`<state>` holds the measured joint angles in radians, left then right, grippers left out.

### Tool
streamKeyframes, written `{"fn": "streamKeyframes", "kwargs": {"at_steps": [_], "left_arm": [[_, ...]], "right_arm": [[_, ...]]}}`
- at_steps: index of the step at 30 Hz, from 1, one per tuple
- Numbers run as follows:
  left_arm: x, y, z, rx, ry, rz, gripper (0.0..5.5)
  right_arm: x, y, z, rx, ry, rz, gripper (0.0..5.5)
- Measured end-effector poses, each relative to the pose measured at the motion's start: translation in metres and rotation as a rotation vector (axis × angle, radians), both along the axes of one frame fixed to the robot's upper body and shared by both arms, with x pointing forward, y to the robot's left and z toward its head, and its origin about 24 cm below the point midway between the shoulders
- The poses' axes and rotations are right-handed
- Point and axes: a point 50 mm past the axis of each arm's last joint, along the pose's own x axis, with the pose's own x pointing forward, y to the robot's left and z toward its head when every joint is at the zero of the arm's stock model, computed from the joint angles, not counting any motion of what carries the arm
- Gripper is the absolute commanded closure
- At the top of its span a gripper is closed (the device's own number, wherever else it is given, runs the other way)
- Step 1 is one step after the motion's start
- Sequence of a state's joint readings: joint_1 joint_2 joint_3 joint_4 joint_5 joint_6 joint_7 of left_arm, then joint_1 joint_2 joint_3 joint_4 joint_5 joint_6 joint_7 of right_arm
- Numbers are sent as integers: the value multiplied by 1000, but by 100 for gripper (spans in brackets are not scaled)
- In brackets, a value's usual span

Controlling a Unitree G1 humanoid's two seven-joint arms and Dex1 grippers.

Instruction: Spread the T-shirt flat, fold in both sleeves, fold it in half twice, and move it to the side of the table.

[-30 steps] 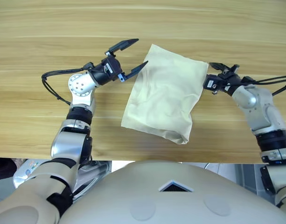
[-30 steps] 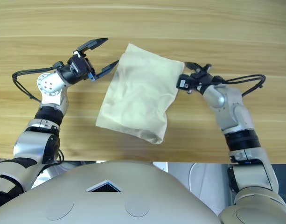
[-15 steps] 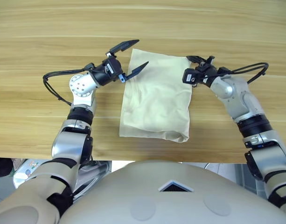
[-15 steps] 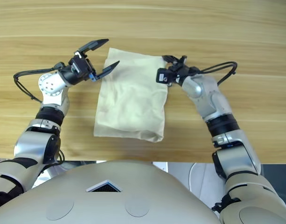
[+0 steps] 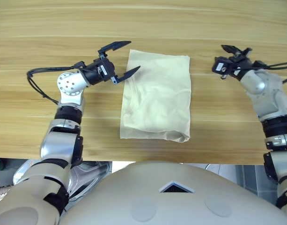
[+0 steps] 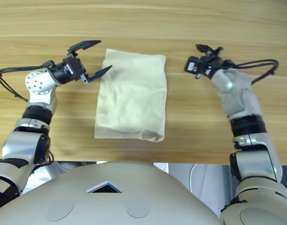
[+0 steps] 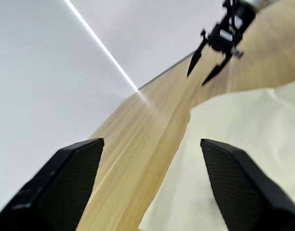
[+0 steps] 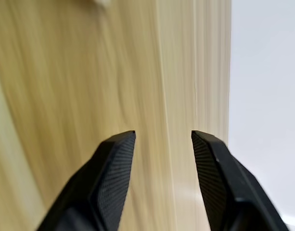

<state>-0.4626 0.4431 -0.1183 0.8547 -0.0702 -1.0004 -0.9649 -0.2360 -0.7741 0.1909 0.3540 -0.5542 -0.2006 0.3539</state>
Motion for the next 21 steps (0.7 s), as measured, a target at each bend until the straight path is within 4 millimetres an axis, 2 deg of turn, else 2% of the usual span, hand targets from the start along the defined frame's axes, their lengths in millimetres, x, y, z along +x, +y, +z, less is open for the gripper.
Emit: {"fn": "streamKeyframes", "kwargs": {"at_steps": [3,5,7,11,13,16,19,21], "left_arm": [[3,29,18,122,-20,12,141],[-4,50,30,243,1,-32,141],[-19,58,30,349,43,-106,141],[-74,58,13,523,168,-332,141],[-94,54,10,553,221,-403,141],[-120,43,-4,482,281,-449,141],[-143,41,-15,436,370,-457,141],[-147,41,-19,428,389,-450,141]], "right_arm": [[-22,-38,8,-6,27,-59,335],[-49,-59,20,74,55,-25,335],[-69,-65,27,177,92,50,335],[-121,-76,32,342,265,172,335],[-141,-74,31,398,331,216,335],[-159,-56,33,482,409,341,335],[-170,-45,30,511,488,422,335],[-173,-38,25,526,525,457,335]]}}
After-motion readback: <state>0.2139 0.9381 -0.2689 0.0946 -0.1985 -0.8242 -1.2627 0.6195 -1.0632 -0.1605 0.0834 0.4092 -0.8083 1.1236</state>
